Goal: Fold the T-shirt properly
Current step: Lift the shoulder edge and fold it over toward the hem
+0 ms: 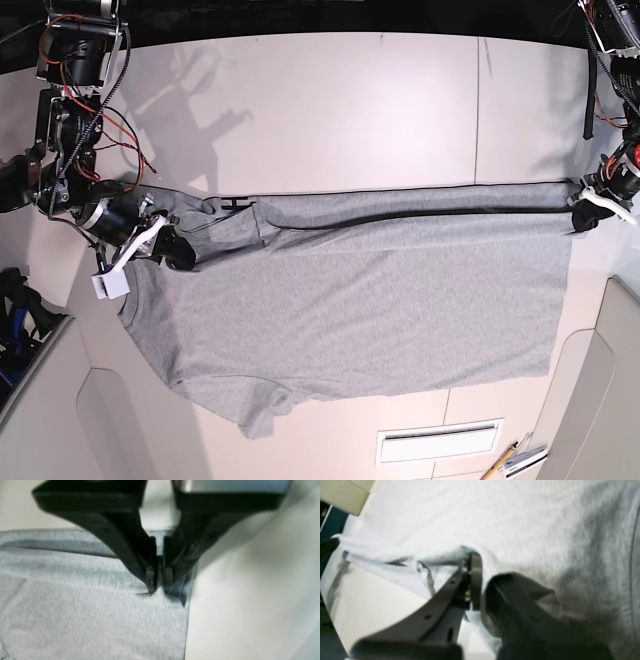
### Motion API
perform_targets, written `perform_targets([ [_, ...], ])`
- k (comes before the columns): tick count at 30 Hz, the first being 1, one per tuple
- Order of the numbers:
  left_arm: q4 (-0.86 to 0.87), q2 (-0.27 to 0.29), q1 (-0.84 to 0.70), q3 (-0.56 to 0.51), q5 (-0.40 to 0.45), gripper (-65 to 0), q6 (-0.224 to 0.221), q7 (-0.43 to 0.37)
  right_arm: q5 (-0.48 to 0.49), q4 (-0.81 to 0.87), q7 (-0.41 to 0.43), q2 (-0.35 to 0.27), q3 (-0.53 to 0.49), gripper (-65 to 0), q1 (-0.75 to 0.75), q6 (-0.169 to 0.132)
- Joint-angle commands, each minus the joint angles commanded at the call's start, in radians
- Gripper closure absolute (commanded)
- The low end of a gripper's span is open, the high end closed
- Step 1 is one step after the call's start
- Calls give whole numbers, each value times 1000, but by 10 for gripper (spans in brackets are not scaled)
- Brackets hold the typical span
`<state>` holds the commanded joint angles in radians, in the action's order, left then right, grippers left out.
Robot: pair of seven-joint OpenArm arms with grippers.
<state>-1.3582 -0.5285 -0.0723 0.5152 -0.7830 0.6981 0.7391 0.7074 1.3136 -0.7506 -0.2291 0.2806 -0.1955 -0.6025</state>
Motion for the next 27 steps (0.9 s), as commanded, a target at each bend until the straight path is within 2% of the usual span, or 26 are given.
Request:
perform_targets([
  [4,0,13,-1,0,32,0,0,-3,-19,-42,19,0,0,0,3,0],
  [5,0,16,-2,0,42,-16,0,-3,-19,-50,19,0,0,-40,5,0],
  [7,0,24,-4,0,44,-74,0,-8,-24,-66,13,0,0,-232,11,1],
  [8,0,27,-6,0,43,-116,0,-11,-31,-67,3,0,0,-302,11,4],
  [9,0,29,-7,0,44,-162,0,-14,-34,-67,-11,0,1,-332,10,4],
  [11,0,31,-14,0,42,-260,0,-2,-25,-59,-32,0,11,-331,10,4],
  [13,0,32,-21,0,33,-321,0,13,-1,-36,-70,0,43,-331,11,4],
  [16,0,32,-26,27,1,-323,0,23,38,4,-140,0,151,-332,11,4],
  [20,0,32,-26,136,-105,-323,0,63,71,16,-189,-10,307,-332,20,3],
  [22,0,32,-27,164,-150,-323,0,108,79,16,-185,-27,344,-332,49,3],
  [24,0,36,-30,166,-151,-336,0,115,78,16,-164,-45,356,-332,92,4],
  [26,0,41,-31,166,-144,-399,0,115,61,16,-117,-60,356,-341,138,4],
  [27,0,44,-32,166,-133,-425,0,114,40,16,-93,-63,356,-371,158,4],
])
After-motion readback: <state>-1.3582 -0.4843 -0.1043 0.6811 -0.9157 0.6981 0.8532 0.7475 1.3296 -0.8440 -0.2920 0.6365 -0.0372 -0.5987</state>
